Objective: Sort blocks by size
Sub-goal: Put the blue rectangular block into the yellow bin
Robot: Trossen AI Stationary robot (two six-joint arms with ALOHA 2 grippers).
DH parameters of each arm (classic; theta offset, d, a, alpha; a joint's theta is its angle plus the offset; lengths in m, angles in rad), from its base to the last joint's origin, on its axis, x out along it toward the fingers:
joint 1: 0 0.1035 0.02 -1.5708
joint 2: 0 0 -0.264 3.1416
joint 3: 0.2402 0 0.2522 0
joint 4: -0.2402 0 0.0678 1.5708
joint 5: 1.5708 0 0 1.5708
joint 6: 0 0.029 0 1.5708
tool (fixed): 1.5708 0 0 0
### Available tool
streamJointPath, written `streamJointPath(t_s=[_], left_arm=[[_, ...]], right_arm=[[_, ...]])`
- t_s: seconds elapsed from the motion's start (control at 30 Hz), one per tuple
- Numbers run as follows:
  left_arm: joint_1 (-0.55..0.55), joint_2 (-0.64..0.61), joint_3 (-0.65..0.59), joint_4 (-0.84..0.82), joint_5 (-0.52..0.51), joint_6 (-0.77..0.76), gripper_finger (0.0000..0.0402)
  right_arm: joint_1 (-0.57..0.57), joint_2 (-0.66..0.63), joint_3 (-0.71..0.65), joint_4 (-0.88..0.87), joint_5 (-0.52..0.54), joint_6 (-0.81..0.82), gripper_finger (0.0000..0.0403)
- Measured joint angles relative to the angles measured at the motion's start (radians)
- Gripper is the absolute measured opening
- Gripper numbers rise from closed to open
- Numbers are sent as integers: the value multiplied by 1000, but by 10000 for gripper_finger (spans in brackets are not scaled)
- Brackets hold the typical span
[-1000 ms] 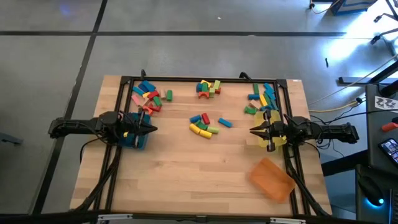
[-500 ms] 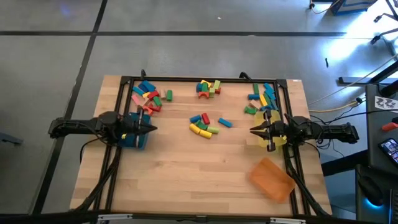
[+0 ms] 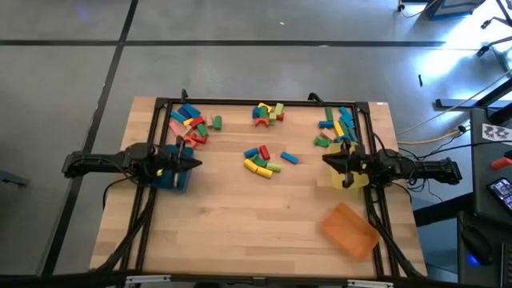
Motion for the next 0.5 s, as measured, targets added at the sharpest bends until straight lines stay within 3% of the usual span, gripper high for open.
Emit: streamJointPath(t_s=[0.17,0.5], left_arm=[[26,0,0,4,-104,-5,0],[94,0,0,6,-109,-21,0]], right_arm=[[0,0,1,0,47,35,48],[0,43,3,64,146,27,48]])
